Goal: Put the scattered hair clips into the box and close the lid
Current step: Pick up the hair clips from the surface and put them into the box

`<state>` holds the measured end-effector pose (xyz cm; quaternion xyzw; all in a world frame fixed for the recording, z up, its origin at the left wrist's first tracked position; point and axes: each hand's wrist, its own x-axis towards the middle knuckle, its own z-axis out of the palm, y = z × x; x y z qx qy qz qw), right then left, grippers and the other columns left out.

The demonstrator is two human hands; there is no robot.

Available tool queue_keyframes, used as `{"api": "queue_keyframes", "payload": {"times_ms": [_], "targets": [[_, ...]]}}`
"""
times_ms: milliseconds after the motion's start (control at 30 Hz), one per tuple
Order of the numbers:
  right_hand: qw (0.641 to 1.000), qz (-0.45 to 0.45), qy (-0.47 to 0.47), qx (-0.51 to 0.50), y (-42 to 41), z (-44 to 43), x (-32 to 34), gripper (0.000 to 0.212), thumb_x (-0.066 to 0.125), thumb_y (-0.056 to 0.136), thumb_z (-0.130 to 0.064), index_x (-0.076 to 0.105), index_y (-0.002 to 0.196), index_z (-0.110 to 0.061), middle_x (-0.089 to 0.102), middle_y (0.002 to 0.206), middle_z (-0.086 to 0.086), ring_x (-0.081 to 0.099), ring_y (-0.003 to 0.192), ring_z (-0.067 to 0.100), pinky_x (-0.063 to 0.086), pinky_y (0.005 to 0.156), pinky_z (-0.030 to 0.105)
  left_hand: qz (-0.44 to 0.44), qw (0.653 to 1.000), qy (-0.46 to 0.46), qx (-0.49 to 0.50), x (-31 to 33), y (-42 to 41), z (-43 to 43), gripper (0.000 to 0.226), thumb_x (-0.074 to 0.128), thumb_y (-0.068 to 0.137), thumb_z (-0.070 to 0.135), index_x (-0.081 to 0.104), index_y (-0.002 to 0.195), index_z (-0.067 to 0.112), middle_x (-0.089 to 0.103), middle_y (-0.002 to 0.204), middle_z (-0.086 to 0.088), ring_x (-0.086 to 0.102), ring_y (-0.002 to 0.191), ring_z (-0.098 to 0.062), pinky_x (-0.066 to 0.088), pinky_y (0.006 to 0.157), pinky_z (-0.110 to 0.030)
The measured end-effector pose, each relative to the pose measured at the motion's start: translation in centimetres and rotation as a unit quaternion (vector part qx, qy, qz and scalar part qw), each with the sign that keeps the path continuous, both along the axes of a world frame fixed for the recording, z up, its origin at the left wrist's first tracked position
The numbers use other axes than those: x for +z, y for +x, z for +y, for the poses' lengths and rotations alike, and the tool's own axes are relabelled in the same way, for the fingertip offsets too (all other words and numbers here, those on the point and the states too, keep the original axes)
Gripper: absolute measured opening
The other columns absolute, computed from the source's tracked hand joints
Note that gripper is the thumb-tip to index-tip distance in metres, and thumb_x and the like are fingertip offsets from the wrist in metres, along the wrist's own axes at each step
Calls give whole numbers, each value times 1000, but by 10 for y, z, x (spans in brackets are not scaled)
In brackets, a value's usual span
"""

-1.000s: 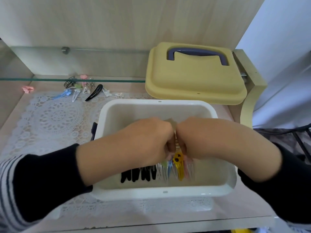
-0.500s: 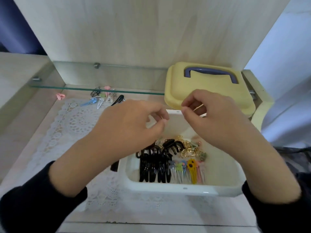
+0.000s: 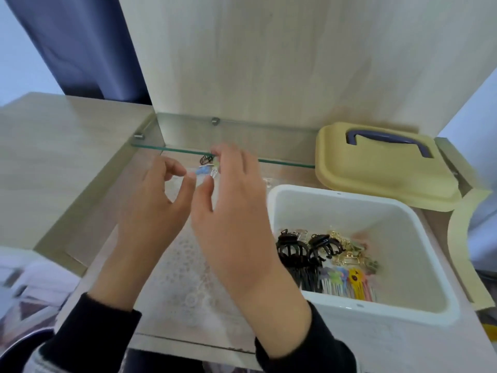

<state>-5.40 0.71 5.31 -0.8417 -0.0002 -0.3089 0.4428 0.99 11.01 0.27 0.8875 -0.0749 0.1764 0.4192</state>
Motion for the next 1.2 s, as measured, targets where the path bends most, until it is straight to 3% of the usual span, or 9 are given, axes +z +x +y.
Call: {"api": "queue_keyframes", "payload": {"times_ms": [167,400,567,700,833,933,1067,1133,1200], "targets": [[995,71,-52,-39,40,29,-49,40,47,84,0,49,124,-2,45,128,17,48,112,31,45,94,38,77,995,61,10,-41,22,24,25,56,93,31,54,116,22,58,125,2,55,113,-21,45,85,-36],[956,205,-145,-151,81,35,-108,61,63,77,-8,46,135,1,45,137,25,39,129,43,35,107,48,75,978,197,-5,-78,42,26,58,39,82,42,61,122,6,54,134,-20,51,124,-35,41,102,-45],[937,219,-187,-198,99,29,-127,61,36,80,-26,51,132,2,49,137,24,42,128,46,39,102,54,46,973,226,-12,-87,67,19,57,38,84,37,59,124,3,53,133,-23,52,122,-38,43,101,-50],[941,243,-181,-148,109,19,-131,85,0,75,-35,27,147,-1,22,156,16,14,143,41,17,114,53,42,972,232,-18,-85,88,9,47,48,91,24,50,136,9,44,146,-14,41,135,-30,32,110,-49],[927,232,-223,-192,116,19,-141,64,25,78,-23,55,130,0,51,139,15,39,131,44,34,104,57,41,969,240,-34,-91,96,2,49,41,98,20,39,146,18,33,155,-1,28,144,-25,20,116,-44],[929,216,-227,-198,112,18,-140,59,27,77,-23,63,119,-4,59,129,12,43,127,44,33,105,56,40,976,213,-29,-96,95,4,44,44,97,18,49,140,19,43,149,0,34,141,-24,20,115,-43],[946,171,-192,-200,106,16,-135,42,32,75,-21,65,100,-11,61,106,10,52,110,34,43,92,48,-16,991,131,7,-96,93,8,25,54,87,20,70,104,12,69,114,-4,64,105,-25,40,103,-45],[948,151,-175,-217,109,14,-139,33,51,77,-18,62,107,-11,59,112,11,52,109,34,45,89,47,-37,993,109,22,-93,91,10,17,63,84,24,69,91,10,70,97,-2,65,86,-23,49,89,-41],[945,159,-181,-221,112,13,-144,46,61,77,-18,58,122,-10,55,128,15,47,121,39,42,96,51,-37,993,110,16,-91,90,9,23,69,82,27,69,96,9,70,96,-2,64,85,-21,51,83,-38]]}}
